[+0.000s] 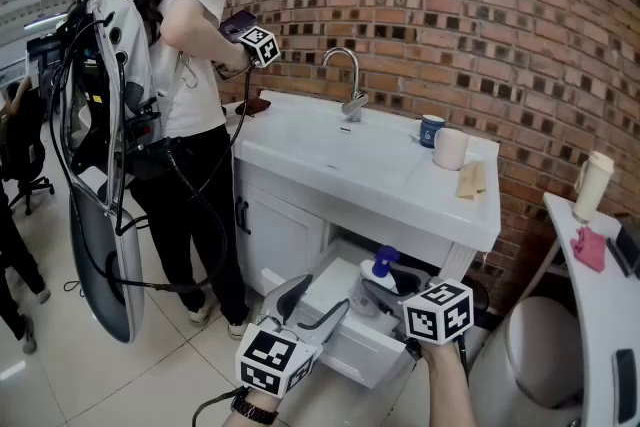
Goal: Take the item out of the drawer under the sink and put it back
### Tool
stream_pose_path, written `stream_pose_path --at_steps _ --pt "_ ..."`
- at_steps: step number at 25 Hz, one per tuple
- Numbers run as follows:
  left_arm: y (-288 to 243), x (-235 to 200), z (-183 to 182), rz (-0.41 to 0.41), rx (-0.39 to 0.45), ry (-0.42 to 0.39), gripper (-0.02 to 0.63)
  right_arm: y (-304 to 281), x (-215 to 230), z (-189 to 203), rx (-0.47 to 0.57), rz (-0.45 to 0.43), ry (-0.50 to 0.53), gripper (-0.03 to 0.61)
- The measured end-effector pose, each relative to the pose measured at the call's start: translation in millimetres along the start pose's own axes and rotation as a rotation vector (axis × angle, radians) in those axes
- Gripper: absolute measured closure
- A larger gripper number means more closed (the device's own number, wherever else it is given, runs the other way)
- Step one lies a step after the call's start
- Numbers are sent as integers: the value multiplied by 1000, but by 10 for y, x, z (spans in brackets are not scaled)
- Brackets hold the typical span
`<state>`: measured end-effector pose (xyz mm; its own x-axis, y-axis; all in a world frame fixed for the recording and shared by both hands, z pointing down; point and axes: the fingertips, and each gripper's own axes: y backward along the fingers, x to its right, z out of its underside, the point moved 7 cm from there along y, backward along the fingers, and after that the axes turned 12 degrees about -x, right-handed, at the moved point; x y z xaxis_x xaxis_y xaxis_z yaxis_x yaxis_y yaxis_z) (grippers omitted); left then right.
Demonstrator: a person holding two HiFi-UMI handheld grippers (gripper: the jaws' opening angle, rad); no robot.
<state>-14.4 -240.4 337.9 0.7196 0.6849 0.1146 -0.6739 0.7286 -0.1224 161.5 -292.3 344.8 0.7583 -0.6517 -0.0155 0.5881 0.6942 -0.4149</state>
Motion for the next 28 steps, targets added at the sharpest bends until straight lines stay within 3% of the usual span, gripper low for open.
stream_pose_path --at_steps 3,6,12,19,28 --pt "38 42 0 26 7 6 298 361 -7 -259 242 -9 -47 376" --pt "72 59 -6 29 40 27 278 633 -22 -446 350 -10 -92 376" --pt "34 2 -51 8 84 75 262 731 -9 -540 308 41 -50 377" --pt "97 -4 -99 -14 130 117 262 649 -75 -493 274 16 -29 377" --pt "80 -73 -8 -17 106 110 256 324 -14 -288 170 15 -52 377"
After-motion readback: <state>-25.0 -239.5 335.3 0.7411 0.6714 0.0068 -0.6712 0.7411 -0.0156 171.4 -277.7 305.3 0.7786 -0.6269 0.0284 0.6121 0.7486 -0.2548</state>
